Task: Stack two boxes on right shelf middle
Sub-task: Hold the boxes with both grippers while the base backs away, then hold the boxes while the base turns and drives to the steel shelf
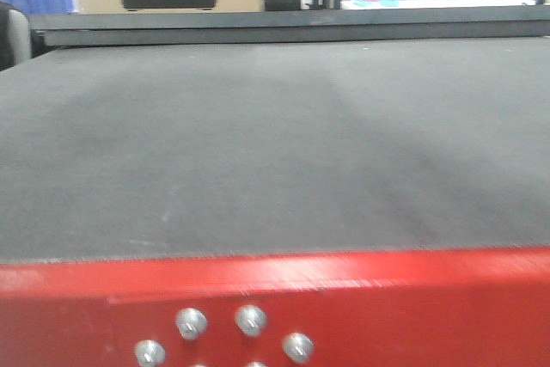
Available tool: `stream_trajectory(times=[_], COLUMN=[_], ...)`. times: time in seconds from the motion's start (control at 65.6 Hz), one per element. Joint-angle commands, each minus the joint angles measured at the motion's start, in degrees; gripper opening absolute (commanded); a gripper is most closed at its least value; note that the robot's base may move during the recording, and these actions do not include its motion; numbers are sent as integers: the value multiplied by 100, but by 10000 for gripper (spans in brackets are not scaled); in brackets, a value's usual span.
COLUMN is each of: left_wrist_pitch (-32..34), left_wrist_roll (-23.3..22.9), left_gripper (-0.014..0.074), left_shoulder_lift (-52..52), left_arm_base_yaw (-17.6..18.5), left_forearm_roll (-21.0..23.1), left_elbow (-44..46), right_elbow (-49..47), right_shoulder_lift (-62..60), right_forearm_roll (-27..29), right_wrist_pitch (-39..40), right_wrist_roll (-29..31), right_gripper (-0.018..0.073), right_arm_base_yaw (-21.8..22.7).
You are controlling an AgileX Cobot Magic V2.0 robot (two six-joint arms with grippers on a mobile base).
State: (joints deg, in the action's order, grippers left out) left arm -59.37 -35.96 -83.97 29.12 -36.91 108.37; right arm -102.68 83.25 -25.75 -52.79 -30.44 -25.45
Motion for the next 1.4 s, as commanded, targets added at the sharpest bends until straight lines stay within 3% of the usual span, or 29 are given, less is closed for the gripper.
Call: stream_trajectory(times=[0.0, 1.387], left_wrist_pitch=[188, 188], left_wrist_roll=[5, 5], left_gripper=[-111, -111], left_shoulder_lift=[82, 82], left_arm_base_yaw=[13, 13], left_forearm_roll=[-236, -236], left_elbow=[75, 75], right_elbow=[-74, -74], right_shoulder_lift=[-98, -98], right_forearm_roll=[-213, -213], right_wrist_pitch=[184, 184], right_wrist_roll=[-5, -5], right_gripper=[-151, -151], right_arm_base_yaw=[6, 6])
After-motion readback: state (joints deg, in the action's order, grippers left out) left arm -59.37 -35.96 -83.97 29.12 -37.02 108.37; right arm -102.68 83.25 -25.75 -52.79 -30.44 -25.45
